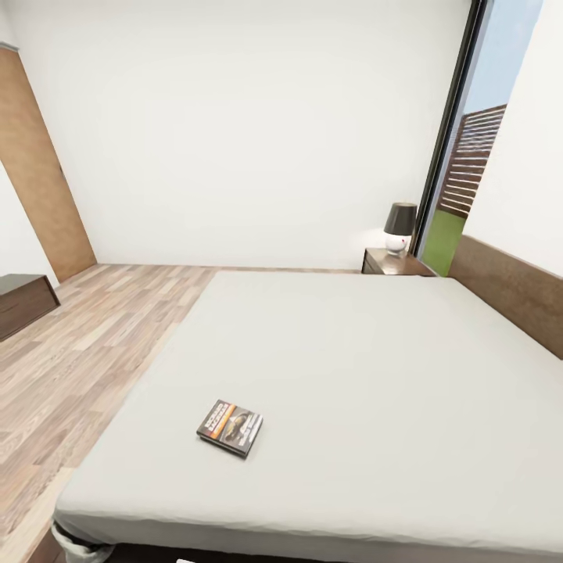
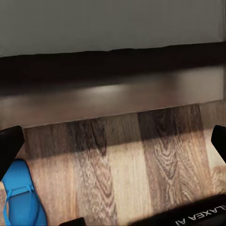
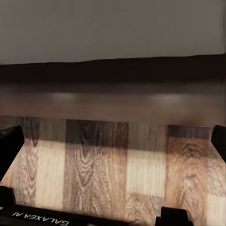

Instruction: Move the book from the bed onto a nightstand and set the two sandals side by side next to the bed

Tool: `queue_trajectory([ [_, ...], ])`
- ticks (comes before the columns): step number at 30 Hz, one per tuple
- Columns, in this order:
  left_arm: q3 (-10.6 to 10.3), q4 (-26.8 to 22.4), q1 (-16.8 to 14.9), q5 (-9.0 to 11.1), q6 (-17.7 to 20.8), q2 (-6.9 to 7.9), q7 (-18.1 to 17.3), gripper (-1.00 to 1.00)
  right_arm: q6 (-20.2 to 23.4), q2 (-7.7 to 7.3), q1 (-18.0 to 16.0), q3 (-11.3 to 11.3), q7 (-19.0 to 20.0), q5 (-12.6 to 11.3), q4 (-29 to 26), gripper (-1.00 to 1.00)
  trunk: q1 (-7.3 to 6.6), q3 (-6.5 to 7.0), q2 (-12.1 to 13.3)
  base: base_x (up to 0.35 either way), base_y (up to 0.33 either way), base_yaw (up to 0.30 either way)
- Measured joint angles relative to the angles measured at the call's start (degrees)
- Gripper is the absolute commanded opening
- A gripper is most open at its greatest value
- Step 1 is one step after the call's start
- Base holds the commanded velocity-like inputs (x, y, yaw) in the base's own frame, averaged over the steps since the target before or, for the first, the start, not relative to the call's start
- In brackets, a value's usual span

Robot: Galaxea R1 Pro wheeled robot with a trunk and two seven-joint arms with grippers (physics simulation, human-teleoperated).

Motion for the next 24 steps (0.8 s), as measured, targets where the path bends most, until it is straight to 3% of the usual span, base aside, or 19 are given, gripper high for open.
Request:
queue_trajectory([
  [24,0.0,0.0,0.0,0.0,0.1,0.00,-0.1,1.00,0.0,0.44,0.0,0.1,-0.1,0.1,0.1,1.00,-5.27,4.31,9.6,0.000,0.000,0.000],
])
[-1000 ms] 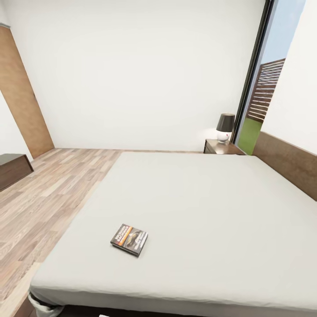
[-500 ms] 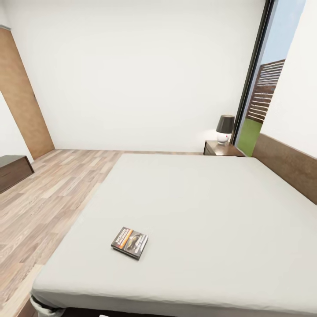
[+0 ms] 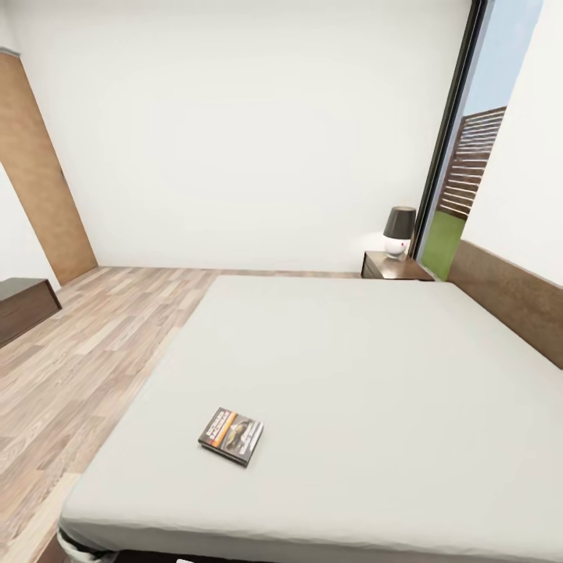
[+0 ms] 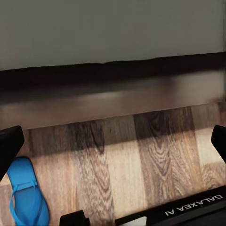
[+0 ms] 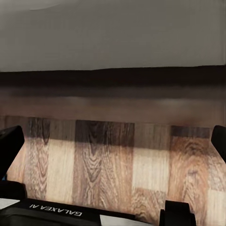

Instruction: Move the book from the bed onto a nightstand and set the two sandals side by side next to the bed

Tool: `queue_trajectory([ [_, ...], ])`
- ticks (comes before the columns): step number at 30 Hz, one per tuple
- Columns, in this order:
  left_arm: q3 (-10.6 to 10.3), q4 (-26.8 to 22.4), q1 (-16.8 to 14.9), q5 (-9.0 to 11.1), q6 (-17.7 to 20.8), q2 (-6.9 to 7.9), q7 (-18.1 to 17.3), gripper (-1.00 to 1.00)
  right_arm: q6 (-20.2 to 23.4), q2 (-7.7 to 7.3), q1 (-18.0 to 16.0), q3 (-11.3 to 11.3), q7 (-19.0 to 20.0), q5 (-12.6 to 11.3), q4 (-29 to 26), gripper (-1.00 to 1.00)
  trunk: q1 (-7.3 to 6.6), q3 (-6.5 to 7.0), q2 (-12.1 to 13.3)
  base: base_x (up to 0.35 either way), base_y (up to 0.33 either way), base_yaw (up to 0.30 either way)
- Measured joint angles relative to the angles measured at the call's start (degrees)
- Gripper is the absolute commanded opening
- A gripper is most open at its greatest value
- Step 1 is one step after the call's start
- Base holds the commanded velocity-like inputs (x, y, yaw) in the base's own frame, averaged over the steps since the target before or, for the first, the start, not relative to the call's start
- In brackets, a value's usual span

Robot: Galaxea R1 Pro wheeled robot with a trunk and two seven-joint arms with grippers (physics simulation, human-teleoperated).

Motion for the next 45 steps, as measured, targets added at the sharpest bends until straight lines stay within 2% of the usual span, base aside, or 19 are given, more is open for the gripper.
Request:
queue_trajectory([
  [45,0.0,0.0,0.0,0.0,0.0,0.00,0.0,1.00,0.0,0.00,0.0,0.0,0.1,0.1,0.0,1.00,-9.89,8.08,18.1,0.000,0.000,0.000],
])
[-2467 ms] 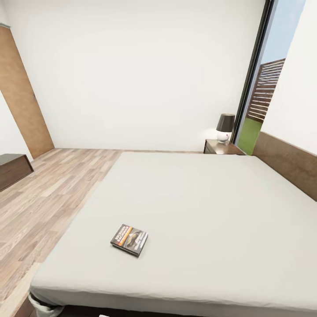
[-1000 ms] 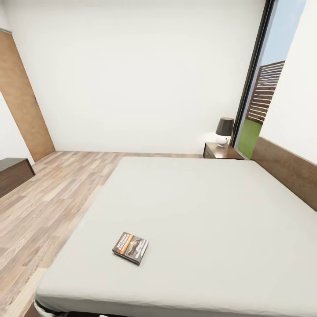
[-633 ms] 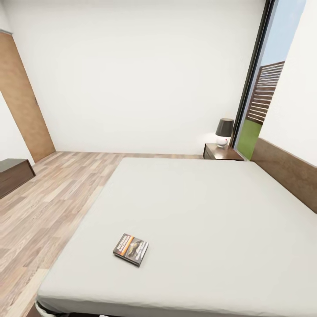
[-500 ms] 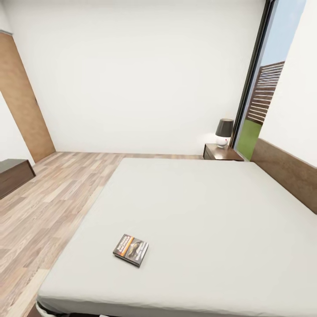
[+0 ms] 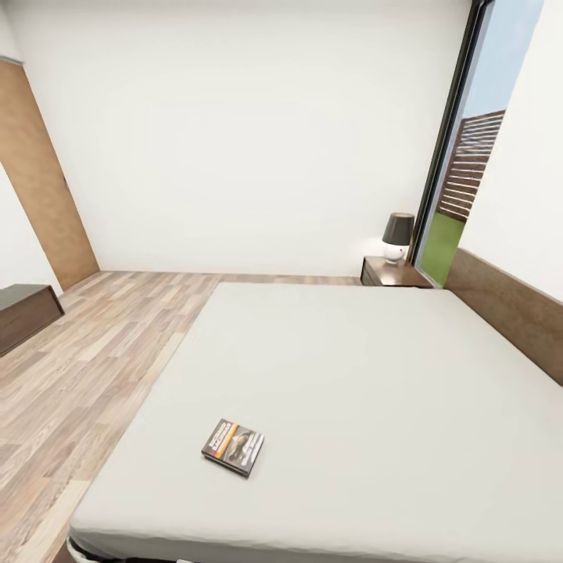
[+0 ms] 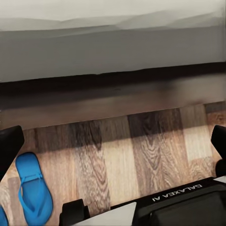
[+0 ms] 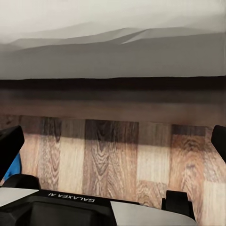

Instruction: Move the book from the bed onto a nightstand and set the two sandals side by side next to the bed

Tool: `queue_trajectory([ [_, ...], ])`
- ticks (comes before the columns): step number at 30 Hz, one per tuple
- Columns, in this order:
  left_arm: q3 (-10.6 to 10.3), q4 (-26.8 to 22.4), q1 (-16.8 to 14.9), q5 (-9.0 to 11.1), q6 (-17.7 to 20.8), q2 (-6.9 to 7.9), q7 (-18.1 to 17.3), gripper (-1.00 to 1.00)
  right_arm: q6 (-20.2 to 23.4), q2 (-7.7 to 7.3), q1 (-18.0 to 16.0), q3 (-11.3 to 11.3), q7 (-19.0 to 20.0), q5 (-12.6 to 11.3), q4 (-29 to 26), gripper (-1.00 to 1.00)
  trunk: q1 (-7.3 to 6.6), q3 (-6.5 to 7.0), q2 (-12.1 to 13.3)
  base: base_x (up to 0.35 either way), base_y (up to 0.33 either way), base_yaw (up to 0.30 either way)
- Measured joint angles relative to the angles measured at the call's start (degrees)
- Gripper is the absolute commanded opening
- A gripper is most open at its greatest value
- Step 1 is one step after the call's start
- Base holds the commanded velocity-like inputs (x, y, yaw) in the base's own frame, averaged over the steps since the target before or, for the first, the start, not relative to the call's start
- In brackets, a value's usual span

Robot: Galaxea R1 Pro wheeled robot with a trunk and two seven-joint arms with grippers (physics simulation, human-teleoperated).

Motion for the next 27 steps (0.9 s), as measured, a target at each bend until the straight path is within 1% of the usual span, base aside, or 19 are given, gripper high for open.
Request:
queue_trajectory([
  [27,0.0,0.0,0.0,0.0,0.0,0.00,0.0,1.00,0.1,-0.02,0.0,-0.1,-0.3,-0.1,0.1,1.00,-5.93,4.85,10.8,0.000,0.000,0.000],
])
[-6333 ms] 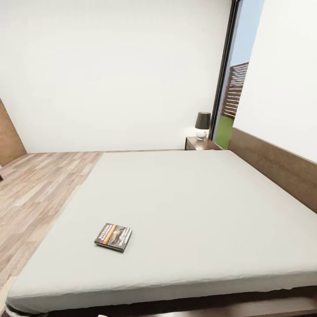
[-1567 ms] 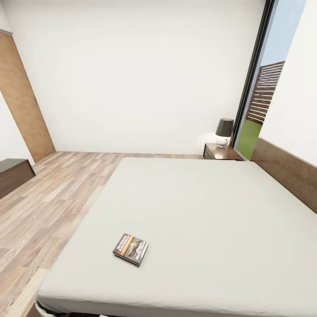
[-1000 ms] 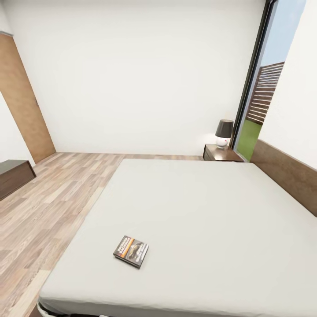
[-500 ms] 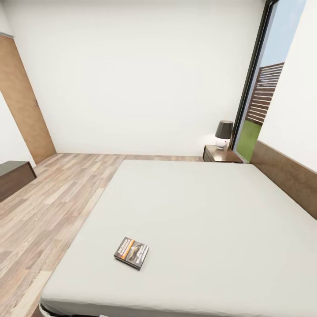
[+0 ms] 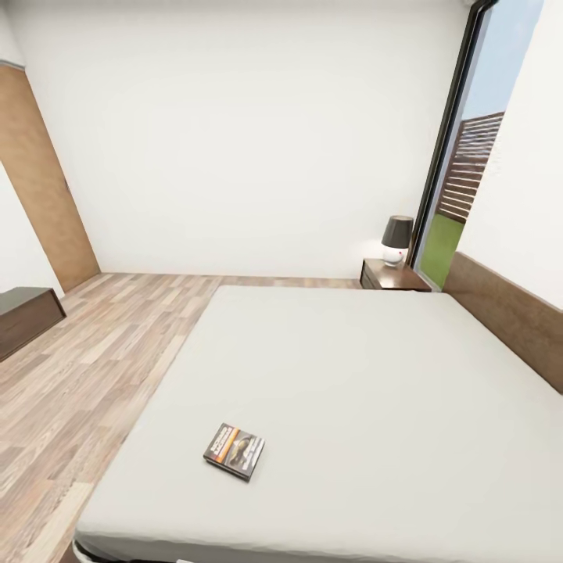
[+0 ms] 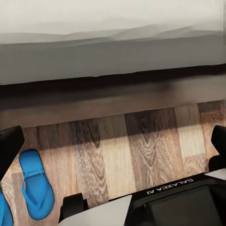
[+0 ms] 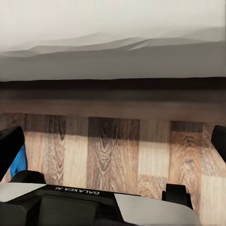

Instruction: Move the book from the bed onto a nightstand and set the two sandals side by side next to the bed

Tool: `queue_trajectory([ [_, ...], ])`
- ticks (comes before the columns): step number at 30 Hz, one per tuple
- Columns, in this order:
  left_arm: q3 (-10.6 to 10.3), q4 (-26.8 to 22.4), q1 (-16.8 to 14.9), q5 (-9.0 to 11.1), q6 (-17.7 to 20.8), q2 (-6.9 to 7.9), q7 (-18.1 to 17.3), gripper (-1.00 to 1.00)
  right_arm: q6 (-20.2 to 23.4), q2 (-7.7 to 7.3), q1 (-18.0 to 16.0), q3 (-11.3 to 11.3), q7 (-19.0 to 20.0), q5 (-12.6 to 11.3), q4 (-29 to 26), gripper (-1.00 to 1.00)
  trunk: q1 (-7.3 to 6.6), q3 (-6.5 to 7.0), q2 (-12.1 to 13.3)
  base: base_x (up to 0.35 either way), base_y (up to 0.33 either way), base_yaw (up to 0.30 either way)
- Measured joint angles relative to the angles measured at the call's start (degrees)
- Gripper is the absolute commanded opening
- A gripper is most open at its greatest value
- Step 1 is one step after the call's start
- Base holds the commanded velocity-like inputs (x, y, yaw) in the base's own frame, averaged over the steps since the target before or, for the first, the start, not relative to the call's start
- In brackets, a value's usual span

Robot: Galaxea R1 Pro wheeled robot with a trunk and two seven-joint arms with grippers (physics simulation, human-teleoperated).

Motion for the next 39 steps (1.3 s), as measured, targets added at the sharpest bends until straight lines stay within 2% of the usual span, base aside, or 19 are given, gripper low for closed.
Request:
queue_trajectory([
  [6,0.0,0.0,0.0,0.0,0.1,0.00,-0.1,1.00,0.0,0.02,0.0,0.1,0.0,0.1,1.7,1.00,-1.32,1.08,2.4,0.000,0.000,0.000],
  [10,0.0,0.0,0.0,0.0,0.1,0.00,-0.1,1.00,0.2,0.09,0.0,0.2,0.1,0.1,6.2,1.00,-2.20,1.80,4.0,0.000,0.000,0.000],
  [14,0.0,0.0,0.0,0.0,0.1,0.00,-0.1,1.00,0.3,0.14,0.0,0.1,0.1,0.1,7.6,1.00,-3.08,2.52,5.6,0.000,0.000,0.000],
  [39,0.0,0.0,0.0,0.0,0.1,0.00,-0.1,1.00,0.3,0.15,0.0,0.1,0.1,0.1,7.9,1.00,-8.58,7.02,15.7,0.000,0.000,0.000],
])
